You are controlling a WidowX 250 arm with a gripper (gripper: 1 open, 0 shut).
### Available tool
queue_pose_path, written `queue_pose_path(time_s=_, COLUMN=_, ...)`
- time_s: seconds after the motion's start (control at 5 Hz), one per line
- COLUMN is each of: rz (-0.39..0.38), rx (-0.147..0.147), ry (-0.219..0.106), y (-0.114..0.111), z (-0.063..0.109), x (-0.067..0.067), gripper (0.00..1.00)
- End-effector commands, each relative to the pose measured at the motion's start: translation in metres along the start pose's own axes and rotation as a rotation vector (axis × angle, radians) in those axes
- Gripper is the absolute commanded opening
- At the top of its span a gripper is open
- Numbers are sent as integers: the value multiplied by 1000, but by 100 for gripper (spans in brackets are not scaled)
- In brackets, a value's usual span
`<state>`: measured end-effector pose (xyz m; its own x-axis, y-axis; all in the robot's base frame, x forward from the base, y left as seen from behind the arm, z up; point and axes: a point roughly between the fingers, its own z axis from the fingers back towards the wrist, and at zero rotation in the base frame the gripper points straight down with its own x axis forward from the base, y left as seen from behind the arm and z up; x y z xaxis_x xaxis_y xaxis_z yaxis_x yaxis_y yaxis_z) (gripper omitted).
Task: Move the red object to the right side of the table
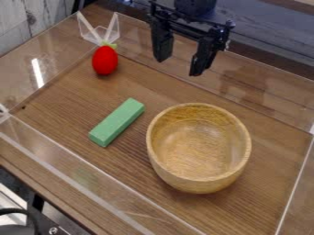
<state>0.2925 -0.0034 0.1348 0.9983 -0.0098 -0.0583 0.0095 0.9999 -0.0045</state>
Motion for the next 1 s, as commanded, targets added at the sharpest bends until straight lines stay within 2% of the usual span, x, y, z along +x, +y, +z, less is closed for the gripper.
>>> queue_pose_path(time_s=0.0, rz=41, rx=-4, ry=12, y=17, z=-15, x=8, gripper=100)
queue_pose_path(time_s=0.2, rz=18, rx=-3, ry=-2, y=42, z=-20, x=12, gripper=100)
queue_pose_path(time_s=0.4, rz=-5, rx=3, ry=-30, y=69, z=-20, x=16, gripper=100)
queue_pose_path(time_s=0.8, rz=9, rx=16, ry=-77, y=140, z=-23, x=40, gripper=100)
